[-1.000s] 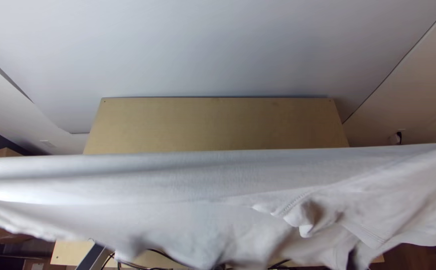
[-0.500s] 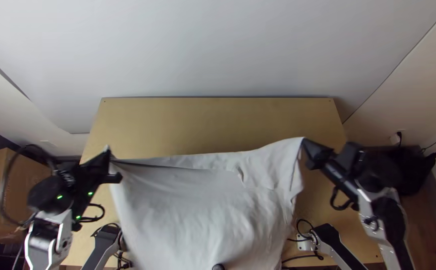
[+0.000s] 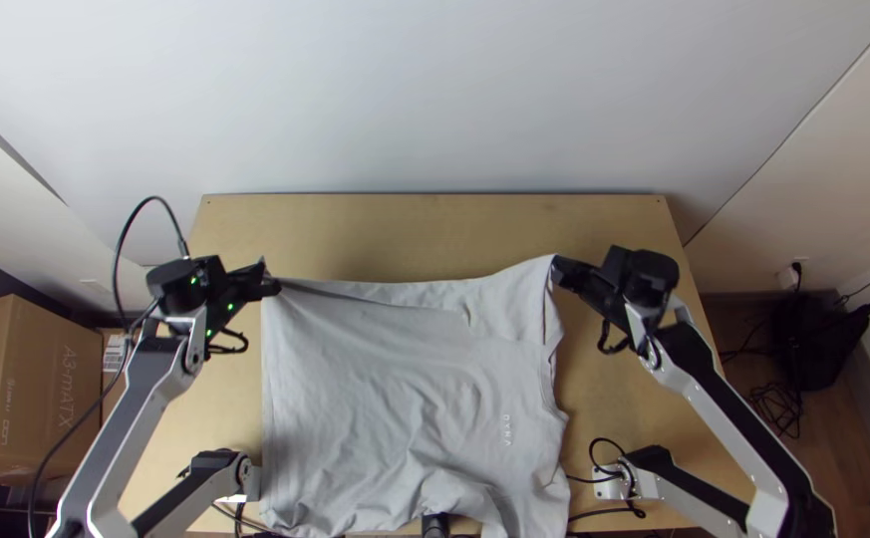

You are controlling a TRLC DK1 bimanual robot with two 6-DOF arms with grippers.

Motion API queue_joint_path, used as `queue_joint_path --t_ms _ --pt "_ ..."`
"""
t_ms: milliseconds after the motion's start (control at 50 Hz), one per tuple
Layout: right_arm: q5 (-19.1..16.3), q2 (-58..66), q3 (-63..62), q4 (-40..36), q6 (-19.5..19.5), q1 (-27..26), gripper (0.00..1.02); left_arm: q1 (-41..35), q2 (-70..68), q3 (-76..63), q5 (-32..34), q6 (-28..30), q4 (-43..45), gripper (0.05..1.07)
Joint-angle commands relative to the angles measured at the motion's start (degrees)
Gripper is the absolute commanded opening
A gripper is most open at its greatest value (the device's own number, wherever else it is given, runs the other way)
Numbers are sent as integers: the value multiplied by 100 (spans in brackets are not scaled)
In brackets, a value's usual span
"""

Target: Fold the t-shirt

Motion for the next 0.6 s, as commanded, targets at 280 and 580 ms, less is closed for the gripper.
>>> queue_joint_path --t_ms 280,580 --pt "0 2498 1740 833 -230 -570 2 118 2880 2097 143 -82 534 8" --pt "0 3869 2926 939 -344 -1045 2 162 4559 3829 143 -117 543 8"
